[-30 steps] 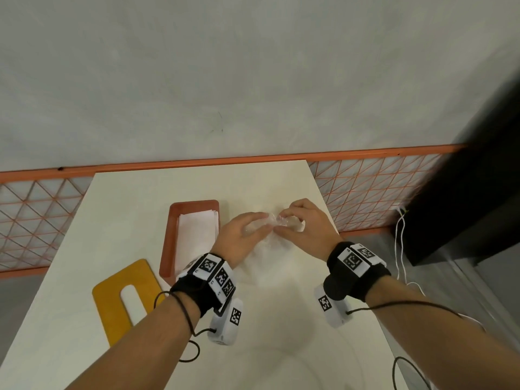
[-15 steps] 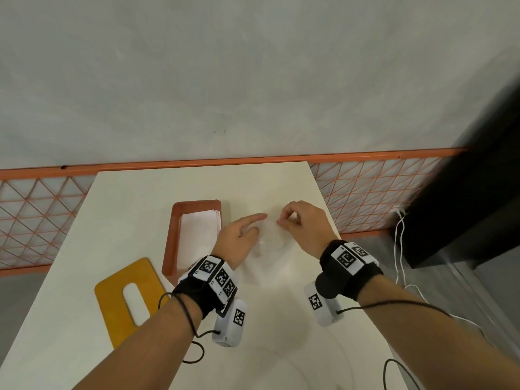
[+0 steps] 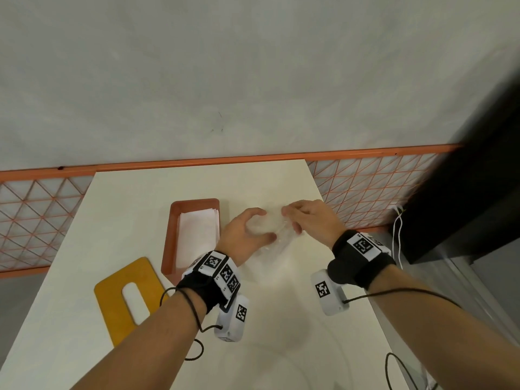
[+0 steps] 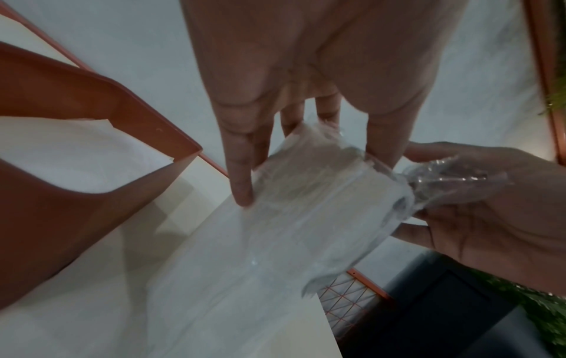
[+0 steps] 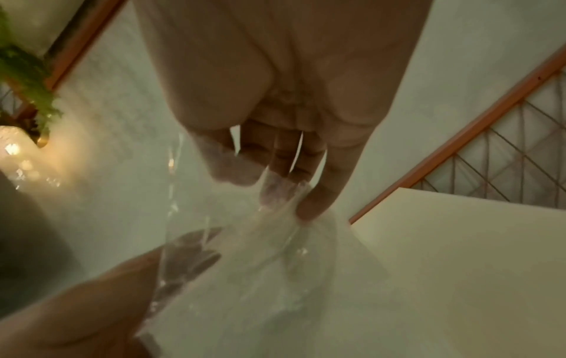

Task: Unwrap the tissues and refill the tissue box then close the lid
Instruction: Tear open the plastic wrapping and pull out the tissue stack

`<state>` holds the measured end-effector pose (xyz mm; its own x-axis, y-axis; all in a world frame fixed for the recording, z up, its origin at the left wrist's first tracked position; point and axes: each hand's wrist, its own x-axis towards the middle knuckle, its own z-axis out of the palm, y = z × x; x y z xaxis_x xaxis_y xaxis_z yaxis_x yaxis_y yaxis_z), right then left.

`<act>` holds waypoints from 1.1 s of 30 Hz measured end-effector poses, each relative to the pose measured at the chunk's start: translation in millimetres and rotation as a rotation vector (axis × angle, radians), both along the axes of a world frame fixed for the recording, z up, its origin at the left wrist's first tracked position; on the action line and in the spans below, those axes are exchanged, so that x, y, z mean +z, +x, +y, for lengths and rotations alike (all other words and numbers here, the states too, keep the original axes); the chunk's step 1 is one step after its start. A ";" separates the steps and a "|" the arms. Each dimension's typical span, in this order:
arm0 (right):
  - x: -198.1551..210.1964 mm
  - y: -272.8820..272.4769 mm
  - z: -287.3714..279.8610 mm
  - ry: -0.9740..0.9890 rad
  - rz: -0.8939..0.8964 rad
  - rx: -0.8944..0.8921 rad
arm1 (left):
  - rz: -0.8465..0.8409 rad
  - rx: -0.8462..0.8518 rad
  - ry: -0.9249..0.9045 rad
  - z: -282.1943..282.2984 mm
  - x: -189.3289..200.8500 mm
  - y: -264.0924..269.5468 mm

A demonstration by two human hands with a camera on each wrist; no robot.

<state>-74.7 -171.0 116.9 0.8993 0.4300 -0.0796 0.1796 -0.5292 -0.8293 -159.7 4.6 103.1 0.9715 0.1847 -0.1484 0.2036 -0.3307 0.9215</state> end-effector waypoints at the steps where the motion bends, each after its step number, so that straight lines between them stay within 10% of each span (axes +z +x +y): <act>1: 0.5 -0.2 -2.3 -0.041 -0.064 0.030 | -0.003 -0.001 -0.003 0.8 -1.2 0.0; 8: 0.0 -0.8 -11.1 -0.120 -0.140 0.254 | -0.018 -0.004 0.015 5.0 -6.3 2.1; 25: -6.2 9.1 -6.2 -0.047 -0.460 -0.022 | -0.237 -0.099 0.295 6.9 -22.9 -5.9; 33: -6.9 11.9 -1.4 -0.057 -0.147 -0.123 | -0.187 -0.144 0.317 5.9 -25.5 -5.0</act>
<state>-62.8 -172.5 110.0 0.9487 0.3143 0.0357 0.2276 -0.6001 -0.7669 -164.7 10.5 77.6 0.9957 0.0529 0.0763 -0.0275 -0.6175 0.7861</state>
